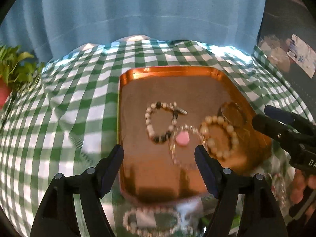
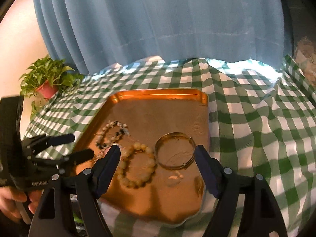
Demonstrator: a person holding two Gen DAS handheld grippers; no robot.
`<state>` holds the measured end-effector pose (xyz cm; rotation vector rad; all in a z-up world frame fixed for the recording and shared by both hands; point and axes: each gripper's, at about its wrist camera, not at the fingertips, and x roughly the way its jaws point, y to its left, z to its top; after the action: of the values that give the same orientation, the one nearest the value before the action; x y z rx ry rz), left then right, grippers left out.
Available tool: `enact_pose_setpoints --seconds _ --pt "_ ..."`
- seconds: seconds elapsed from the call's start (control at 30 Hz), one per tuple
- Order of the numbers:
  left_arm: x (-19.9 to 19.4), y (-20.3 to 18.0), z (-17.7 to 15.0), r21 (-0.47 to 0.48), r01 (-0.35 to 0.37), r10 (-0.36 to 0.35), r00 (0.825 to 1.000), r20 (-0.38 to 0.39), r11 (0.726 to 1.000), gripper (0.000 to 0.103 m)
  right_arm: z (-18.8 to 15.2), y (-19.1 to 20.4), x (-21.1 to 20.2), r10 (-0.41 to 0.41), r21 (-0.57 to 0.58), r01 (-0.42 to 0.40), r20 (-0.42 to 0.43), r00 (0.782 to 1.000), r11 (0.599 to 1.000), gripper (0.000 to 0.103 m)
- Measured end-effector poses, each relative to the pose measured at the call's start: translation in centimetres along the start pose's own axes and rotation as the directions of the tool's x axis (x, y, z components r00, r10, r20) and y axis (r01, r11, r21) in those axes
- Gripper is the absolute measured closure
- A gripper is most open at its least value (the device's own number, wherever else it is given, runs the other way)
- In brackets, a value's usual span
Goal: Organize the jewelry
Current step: 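Withdraw both tools from the tray toward the remaining jewelry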
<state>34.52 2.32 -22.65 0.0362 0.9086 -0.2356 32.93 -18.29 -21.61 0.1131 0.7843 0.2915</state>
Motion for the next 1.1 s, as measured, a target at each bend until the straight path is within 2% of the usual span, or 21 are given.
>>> enact_pose_setpoints --seconds 0.17,0.43,0.5,0.57,0.63,0.7,0.87,0.9,1.0,1.1 --pt "-4.0 0.1 -1.2 -0.033 0.023 -0.022 0.999 0.03 0.999 0.028 -1.3 1.2 -2.6 0.009 0.034 -0.009 0.011 1.0 0.999 0.029" --pt "-12.2 0.2 -5.2 -0.077 0.058 -0.052 0.996 0.077 0.995 0.028 -3.3 2.7 -10.6 -0.003 0.057 -0.002 0.078 0.997 0.998 0.029" --pt "-14.6 0.2 -6.4 -0.085 0.058 -0.049 0.993 0.11 0.995 0.028 -4.2 3.2 -12.8 -0.016 0.055 0.011 0.099 0.995 0.998 0.029" --pt "-17.2 0.5 -7.5 -0.113 0.056 -0.036 0.984 0.175 0.992 0.028 -5.1 3.7 -15.1 -0.027 0.046 0.021 0.129 0.991 0.999 0.029" --pt "-19.5 0.8 -8.7 -0.14 0.081 -0.048 0.972 0.228 0.987 0.028 -6.0 4.3 -17.3 -0.032 0.027 0.028 0.161 0.986 0.999 0.028" --pt "-20.7 0.8 -9.6 -0.145 0.102 -0.063 0.967 0.247 0.984 0.028 -6.7 4.9 -19.1 -0.038 0.003 0.038 0.184 0.982 0.999 0.028" --pt "-20.7 -0.5 -11.6 -0.091 0.076 -0.054 0.973 0.223 0.993 0.028 -9.3 5.5 -21.4 -0.044 -0.03 0.053 0.224 0.974 0.998 0.028" --pt "-20.4 -0.7 -12.2 -0.099 0.064 -0.042 0.975 0.216 0.993 0.028 -9.8 5.5 -21.3 -0.045 -0.028 0.053 0.221 0.974 0.998 0.028" --pt "-18.8 -1.2 -13.6 -0.102 0.087 -0.067 0.982 0.179 0.991 0.028 -11.3 4.4 -20.0 -0.073 0.001 0.074 0.183 0.98 0.997 0.028" --pt "-17.2 -1.7 -14.3 -0.083 0.068 -0.054 0.986 0.159 0.994 0.028 -12.8 2.7 -18.7 -0.072 0.039 0.067 0.152 0.986 0.997 0.028"
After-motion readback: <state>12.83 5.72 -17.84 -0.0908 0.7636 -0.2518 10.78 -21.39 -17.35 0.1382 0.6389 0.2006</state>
